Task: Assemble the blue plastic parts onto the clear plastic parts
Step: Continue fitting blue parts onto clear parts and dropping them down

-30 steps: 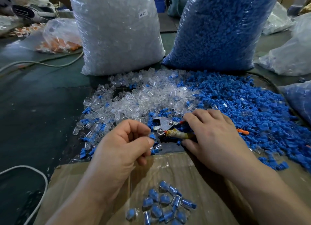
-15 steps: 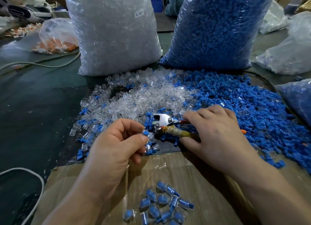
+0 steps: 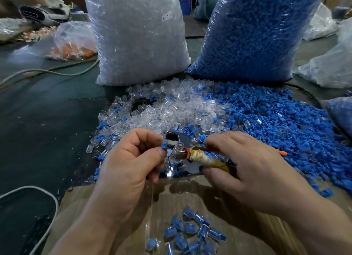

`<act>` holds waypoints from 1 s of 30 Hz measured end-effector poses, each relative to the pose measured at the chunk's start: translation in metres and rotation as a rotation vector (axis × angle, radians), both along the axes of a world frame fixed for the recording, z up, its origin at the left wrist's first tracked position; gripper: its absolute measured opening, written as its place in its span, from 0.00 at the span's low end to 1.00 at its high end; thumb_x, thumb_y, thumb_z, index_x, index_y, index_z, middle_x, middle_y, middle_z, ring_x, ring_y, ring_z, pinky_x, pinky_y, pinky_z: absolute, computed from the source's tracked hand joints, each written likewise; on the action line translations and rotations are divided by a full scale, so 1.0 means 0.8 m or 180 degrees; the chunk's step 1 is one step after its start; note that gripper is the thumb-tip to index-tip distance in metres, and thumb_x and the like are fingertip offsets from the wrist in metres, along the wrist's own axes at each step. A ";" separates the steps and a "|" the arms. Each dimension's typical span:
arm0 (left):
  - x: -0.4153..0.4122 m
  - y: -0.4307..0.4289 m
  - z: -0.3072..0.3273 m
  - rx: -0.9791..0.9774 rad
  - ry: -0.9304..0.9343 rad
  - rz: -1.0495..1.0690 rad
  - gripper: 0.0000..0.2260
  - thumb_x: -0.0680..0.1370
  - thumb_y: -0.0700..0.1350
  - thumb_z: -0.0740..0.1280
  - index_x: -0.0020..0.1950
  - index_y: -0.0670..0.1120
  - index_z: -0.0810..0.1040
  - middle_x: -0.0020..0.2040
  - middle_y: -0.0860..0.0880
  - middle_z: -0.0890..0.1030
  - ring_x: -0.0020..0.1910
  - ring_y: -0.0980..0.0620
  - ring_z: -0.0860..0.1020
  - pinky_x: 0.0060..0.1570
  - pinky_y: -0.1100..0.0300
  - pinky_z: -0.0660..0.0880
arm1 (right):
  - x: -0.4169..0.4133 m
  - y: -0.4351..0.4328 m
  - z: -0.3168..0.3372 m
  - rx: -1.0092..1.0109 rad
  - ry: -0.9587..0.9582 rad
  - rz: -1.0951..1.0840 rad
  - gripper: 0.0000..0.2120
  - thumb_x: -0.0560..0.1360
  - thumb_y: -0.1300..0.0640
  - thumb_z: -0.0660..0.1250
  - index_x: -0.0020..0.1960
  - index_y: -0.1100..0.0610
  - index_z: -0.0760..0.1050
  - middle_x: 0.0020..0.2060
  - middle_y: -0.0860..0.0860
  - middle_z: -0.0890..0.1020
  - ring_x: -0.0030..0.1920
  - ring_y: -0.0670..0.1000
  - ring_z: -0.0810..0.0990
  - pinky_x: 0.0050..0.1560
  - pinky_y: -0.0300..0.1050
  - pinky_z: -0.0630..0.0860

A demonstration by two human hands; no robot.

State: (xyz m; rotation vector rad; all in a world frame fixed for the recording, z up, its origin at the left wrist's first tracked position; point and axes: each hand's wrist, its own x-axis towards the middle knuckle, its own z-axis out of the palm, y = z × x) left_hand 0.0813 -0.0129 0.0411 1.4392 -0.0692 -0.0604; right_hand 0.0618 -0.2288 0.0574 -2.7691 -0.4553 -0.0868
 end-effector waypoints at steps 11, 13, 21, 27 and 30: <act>-0.001 0.001 -0.004 0.0100 -0.0151 -0.0102 0.06 0.66 0.43 0.69 0.40 0.52 0.83 0.32 0.47 0.79 0.29 0.54 0.76 0.25 0.65 0.74 | 0.001 -0.003 -0.001 0.0079 -0.0059 0.0117 0.28 0.73 0.31 0.51 0.68 0.41 0.67 0.61 0.38 0.75 0.58 0.42 0.73 0.58 0.44 0.72; 0.001 0.002 -0.007 0.0134 -0.0164 -0.0116 0.06 0.66 0.43 0.69 0.40 0.52 0.83 0.33 0.48 0.79 0.30 0.54 0.76 0.26 0.64 0.74 | 0.001 -0.001 -0.002 0.0048 -0.0075 0.0125 0.26 0.72 0.32 0.52 0.66 0.41 0.67 0.57 0.39 0.77 0.55 0.44 0.75 0.56 0.46 0.74; 0.001 0.001 -0.009 -0.0115 -0.0181 -0.0102 0.08 0.66 0.41 0.69 0.41 0.50 0.83 0.34 0.47 0.79 0.31 0.54 0.76 0.25 0.64 0.74 | 0.002 0.005 0.003 0.0069 -0.0229 0.0076 0.21 0.71 0.38 0.55 0.55 0.46 0.77 0.39 0.44 0.80 0.40 0.48 0.78 0.43 0.49 0.76; 0.002 0.005 -0.011 0.0072 -0.0367 -0.0103 0.07 0.70 0.40 0.75 0.41 0.52 0.82 0.34 0.48 0.80 0.31 0.53 0.77 0.27 0.64 0.75 | -0.002 0.005 0.001 0.0031 -0.0450 0.0045 0.17 0.71 0.40 0.58 0.54 0.47 0.77 0.37 0.42 0.78 0.37 0.46 0.76 0.38 0.42 0.72; 0.006 0.004 -0.018 0.0085 -0.0397 -0.0014 0.08 0.70 0.39 0.69 0.41 0.52 0.82 0.33 0.48 0.78 0.30 0.52 0.75 0.25 0.64 0.73 | -0.003 0.002 -0.006 -0.0015 -0.0516 -0.0037 0.22 0.72 0.40 0.59 0.60 0.49 0.76 0.44 0.44 0.81 0.45 0.48 0.78 0.48 0.46 0.75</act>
